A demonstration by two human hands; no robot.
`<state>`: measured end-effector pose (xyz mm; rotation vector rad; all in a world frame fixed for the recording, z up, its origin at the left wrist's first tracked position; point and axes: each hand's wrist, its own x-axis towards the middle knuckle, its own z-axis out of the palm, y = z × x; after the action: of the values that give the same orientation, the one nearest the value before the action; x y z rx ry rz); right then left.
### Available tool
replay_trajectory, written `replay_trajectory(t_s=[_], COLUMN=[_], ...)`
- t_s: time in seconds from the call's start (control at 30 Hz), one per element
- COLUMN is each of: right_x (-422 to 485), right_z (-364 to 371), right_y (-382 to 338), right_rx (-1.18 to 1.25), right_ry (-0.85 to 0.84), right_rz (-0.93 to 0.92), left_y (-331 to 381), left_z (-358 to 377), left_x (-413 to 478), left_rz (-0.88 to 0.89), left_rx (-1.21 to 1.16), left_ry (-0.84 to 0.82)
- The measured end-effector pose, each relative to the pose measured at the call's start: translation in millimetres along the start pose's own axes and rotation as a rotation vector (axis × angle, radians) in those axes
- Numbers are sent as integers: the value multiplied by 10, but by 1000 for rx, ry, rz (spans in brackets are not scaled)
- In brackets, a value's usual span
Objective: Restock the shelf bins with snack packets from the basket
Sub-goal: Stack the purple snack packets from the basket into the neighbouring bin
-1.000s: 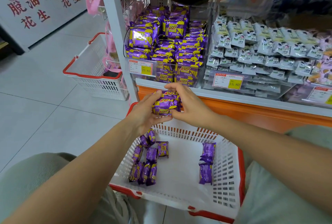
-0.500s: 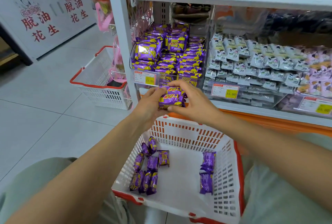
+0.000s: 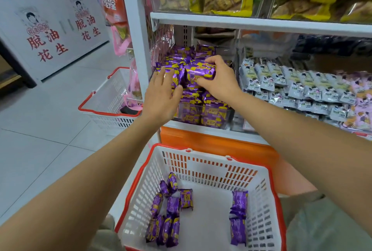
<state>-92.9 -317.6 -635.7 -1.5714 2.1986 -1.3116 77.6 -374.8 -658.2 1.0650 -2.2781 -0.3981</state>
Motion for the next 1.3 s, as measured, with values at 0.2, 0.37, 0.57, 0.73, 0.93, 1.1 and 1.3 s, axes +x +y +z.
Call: replay_trajectory(t_s=[0.2,0.37,0.57,0.73,0.93,1.1,1.3], right_x=[262,281,343,349,289,212,98], right_z=[150,298,439,444,346,282,275], right_y=[104,136,181,187,152,53,3], right_rx=[-104,-73,-79,-134,-130,-83,-69], right_ry=[-111,-30,-58,-24,-11,-3,25], right_rz=[89,147,178,187,197,181,172], left_y=[-219,-324,-347,-328,-262,-140,-142], left_z=[220,355,393,335,241,116,82], left_x=[138,132,126,94,34,-92,-272], left_rz=[99,131,139,142,123,135,160], left_rx=[287,284,277,294,324,317,326], left_ry=[-119,-92,-74,-92,-122,-77,-76])
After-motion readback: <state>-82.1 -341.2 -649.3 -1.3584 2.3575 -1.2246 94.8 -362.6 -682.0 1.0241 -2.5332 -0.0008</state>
